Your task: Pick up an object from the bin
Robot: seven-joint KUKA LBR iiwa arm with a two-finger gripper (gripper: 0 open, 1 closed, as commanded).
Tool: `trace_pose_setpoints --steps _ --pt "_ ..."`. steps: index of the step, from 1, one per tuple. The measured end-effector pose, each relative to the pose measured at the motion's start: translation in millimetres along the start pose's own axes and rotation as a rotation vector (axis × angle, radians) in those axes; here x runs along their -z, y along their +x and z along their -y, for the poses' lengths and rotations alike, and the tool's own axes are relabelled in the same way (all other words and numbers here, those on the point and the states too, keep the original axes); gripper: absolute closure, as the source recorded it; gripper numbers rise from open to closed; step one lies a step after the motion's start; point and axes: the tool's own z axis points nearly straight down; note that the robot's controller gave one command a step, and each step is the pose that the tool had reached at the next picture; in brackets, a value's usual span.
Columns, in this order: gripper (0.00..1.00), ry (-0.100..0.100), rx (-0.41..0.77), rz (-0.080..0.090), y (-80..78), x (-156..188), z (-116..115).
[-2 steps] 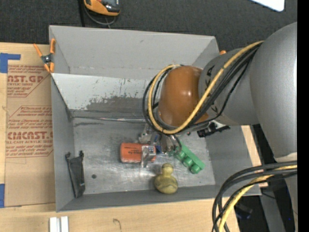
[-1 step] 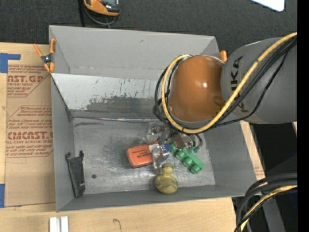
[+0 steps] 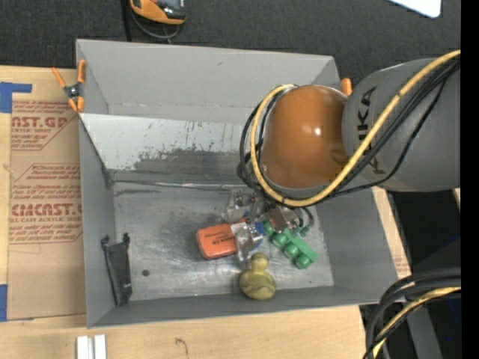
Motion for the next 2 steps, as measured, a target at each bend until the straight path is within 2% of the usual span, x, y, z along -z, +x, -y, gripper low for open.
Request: trace_pose_setpoints --steps 1,2 --pt "1.0 0.0 0.027 -0.005 -1.2 54 -3" --pt "1.0 0.001 0.0 0.005 -2.4 82 8"
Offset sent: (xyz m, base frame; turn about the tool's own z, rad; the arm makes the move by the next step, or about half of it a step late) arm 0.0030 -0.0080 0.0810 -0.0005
